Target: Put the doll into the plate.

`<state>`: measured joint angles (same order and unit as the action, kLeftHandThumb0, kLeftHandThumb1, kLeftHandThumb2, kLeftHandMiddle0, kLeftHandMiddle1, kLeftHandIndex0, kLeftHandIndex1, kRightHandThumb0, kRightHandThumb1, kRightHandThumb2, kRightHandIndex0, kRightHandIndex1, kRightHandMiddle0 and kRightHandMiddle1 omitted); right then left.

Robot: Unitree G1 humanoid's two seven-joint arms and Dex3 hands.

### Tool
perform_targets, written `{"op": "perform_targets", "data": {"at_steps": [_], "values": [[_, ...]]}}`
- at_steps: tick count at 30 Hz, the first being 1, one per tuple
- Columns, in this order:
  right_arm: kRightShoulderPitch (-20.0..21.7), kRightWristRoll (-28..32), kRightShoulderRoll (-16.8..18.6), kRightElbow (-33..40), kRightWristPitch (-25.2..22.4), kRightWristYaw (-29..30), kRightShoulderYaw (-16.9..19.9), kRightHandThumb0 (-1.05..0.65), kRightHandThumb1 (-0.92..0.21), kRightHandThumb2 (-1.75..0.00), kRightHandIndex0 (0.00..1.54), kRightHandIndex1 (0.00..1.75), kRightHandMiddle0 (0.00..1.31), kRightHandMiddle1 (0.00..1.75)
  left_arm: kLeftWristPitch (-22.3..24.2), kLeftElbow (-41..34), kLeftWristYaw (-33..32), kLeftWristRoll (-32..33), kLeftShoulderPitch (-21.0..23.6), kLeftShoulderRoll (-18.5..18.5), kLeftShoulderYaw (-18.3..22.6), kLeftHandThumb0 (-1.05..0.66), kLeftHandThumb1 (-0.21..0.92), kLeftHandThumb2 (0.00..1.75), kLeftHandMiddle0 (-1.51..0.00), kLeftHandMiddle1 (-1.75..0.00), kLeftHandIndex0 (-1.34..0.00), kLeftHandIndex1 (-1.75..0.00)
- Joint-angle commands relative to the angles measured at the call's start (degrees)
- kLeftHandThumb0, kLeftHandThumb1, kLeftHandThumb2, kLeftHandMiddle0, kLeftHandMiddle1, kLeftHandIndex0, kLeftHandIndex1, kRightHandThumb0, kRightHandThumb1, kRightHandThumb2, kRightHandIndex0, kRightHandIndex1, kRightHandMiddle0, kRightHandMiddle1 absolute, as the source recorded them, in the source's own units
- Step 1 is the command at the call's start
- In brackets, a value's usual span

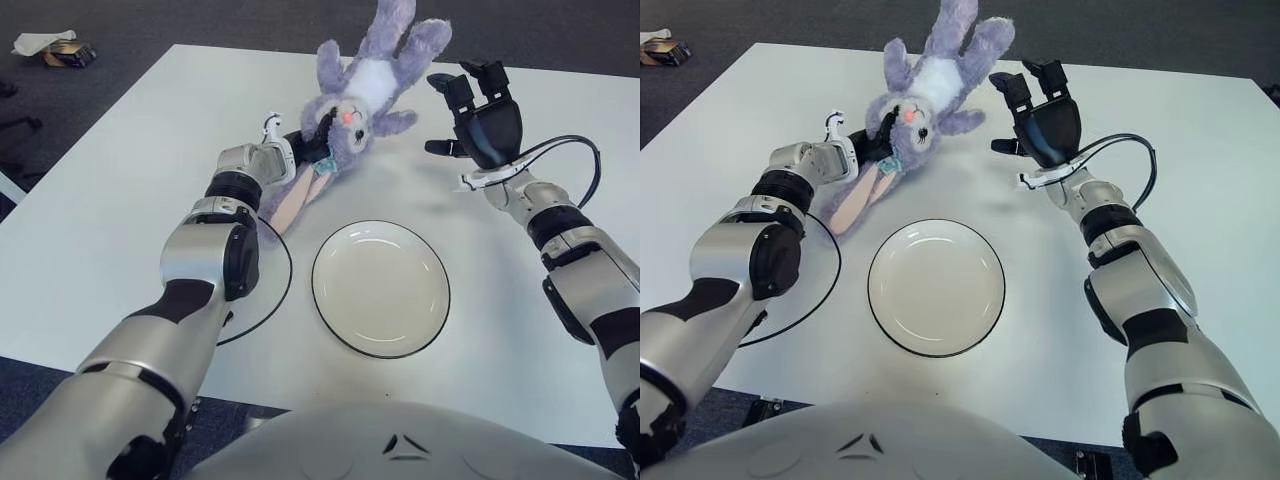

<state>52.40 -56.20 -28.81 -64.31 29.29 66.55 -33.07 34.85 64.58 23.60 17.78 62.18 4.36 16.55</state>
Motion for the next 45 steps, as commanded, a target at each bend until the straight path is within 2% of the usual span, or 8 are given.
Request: {"op": "perform_targets", "data": {"at_steps": [1,6,8,14,25,30,40,45], "values": [[2.0,-1.0,0.2,-0.9,-0.9,2.2,-1.0,-0.54,-0.36,-1.01,0.00,0.61,0.00,0.83,1.8,-0.9,-0.9,1.6,2.8,-0.5,1.1,-0.47,0.35,1.28,-1.33,-1.75,-0.59,-1.75],[2.7,-1.8,0.2,-1.9,-1.3,2.7,-2.3,-0.63,-0.39,-0.94,0.00,0.39,0.00,0.75,3.5,-1.6,-2.2,2.4,3.4,-1.0,1.9,-0.47,0.35,1.28,-1.33,-1.75,-0.59,-1.75],[2.9,-2.4,0.3,-2.0,-1.9,2.9,-2.9,-0.71,-0.42,-0.90,0.00,0.24,0.00,0.68,3.9,-1.6,-2.4,2.8,3.7,-1.1,2.1,-0.47,0.35,1.28,-1.33,-1.75,-0.59,-1.75],[3.4,-4.5,0.4,-1.6,-5.5,4.5,-5.0,-0.86,-0.54,-0.75,0.00,0.04,0.00,0.45,4.3,-1.2,-2.9,3.6,4.8,-1.4,2.8,-0.47,0.35,1.27,-1.33,-1.75,-0.58,-1.75],[3.8,-5.1,0.1,-1.4,-6.8,5.3,-6.9,-0.92,-0.61,-0.65,0.00,0.00,0.00,0.26,5.2,-1.4,-4.7,4.4,5.5,-2.6,4.0,-0.47,0.36,1.27,-1.32,-1.75,-0.58,-1.75],[4.2,-4.6,0.0,-1.1,-6.7,3.2,-7.1,-0.93,-0.64,-0.63,0.00,0.00,0.00,0.20,5.5,-0.8,-6.2,5.1,5.8,-3.4,4.4,-0.47,0.36,1.27,-1.32,-1.75,-0.58,-1.75],[4.4,-4.5,-0.3,0.8,-6.2,1.7,-7.0,-1.00,-0.84,-0.46,0.00,0.00,0.00,0.19,6.9,-0.8,-7.5,4.7,6.1,-4.8,3.9,-0.47,0.34,1.29,-1.33,-1.75,-0.59,-1.75],[4.8,-5.2,-0.2,1.0,-6.2,2.7,-7.5,-1.01,-0.91,-0.46,0.00,0.00,0.00,0.16,7.6,-1.1,-7.5,4.3,6.0,-5.3,3.1,-0.47,0.34,1.29,-1.33,-1.75,-0.60,-1.75]]}}
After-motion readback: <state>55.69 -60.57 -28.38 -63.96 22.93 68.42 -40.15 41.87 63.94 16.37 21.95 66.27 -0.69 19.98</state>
